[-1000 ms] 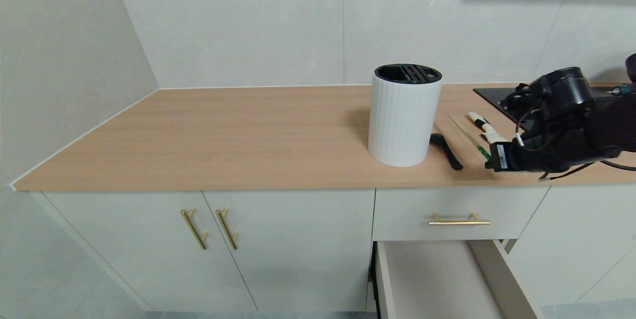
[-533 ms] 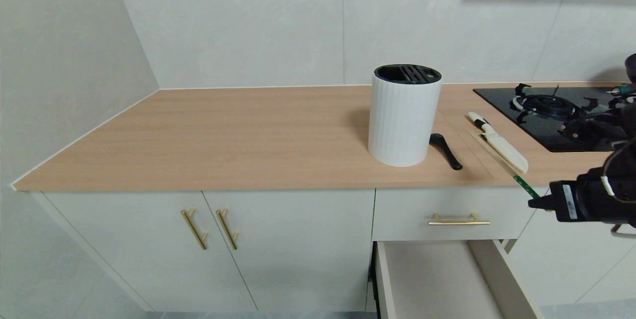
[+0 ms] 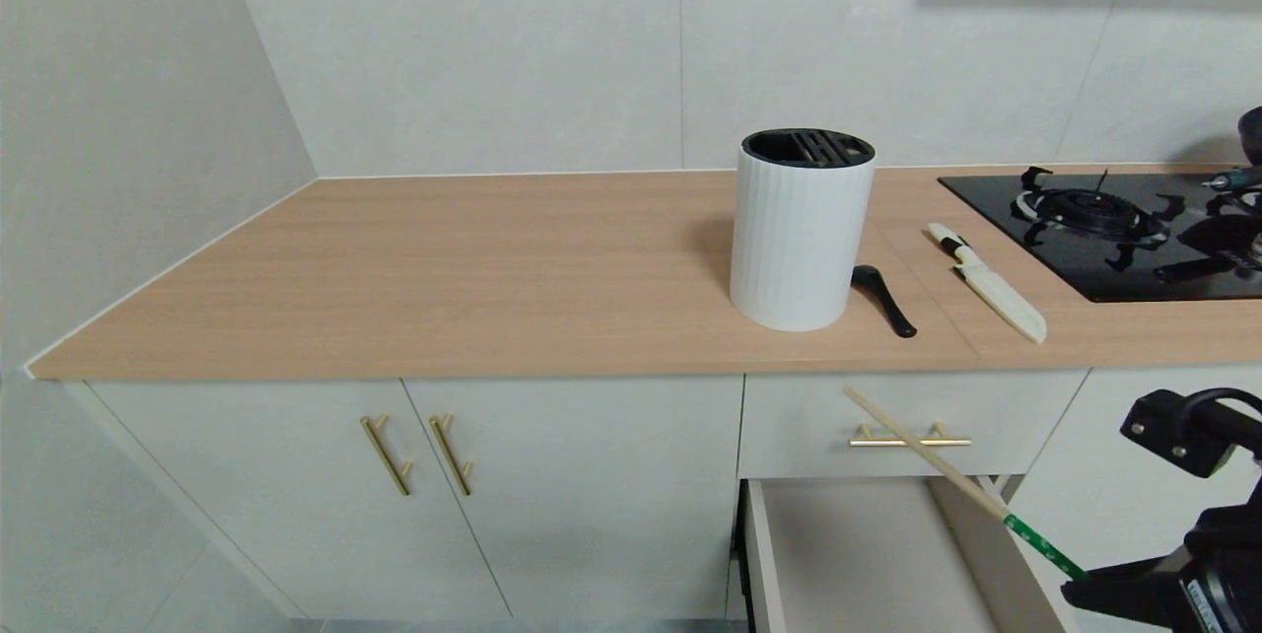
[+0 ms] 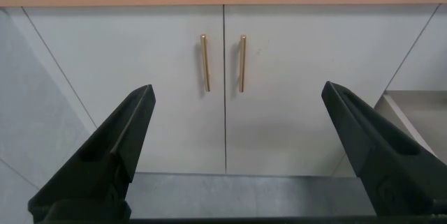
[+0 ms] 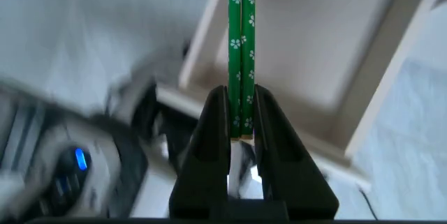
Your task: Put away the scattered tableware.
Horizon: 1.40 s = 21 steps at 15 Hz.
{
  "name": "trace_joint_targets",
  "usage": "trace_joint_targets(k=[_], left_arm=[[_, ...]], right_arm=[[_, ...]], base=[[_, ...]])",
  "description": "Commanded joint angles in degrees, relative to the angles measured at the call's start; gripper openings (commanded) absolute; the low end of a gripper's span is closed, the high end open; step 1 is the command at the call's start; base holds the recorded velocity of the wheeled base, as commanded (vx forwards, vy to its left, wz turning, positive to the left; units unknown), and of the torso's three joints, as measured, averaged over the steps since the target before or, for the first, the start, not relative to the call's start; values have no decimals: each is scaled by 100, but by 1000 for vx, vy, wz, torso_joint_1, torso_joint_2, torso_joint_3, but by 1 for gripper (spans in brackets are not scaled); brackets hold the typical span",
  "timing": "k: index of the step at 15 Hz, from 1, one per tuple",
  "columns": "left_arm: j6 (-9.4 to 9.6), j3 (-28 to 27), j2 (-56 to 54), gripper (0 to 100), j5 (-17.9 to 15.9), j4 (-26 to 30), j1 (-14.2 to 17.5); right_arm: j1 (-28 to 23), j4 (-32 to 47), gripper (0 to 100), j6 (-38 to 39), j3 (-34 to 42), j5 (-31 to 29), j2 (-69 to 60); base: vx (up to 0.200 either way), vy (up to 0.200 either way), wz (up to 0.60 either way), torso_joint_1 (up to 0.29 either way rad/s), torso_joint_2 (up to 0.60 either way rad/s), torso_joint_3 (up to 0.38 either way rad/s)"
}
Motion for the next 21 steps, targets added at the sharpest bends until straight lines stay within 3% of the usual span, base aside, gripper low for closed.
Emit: trace_joint_targets(k=[1,7,11,17,21], left_arm=[[-2,0,5,100,1,-1,2],[-2,0,5,100,1,-1,2],[-2,0,5,100,1,-1,2],[-2,0,5,100,1,-1,2],[-2,0,5,100,1,-1,2]], right_arm=[[78,43,0,-143,195,12,716],[34,-168,0,-108,177,-40,2421],[52,-1003,0,674,168,-75,3204],[105,-1557,0,1000,177,-322,3634],[105,-1645,0,1000,186,-339,3608]], base=[[0,0,0,0,0,0],[0,0,0,0,0,0],[0,0,0,0,0,0],[0,0,0,-8,22,13],[0,0,0,-160,404,234]])
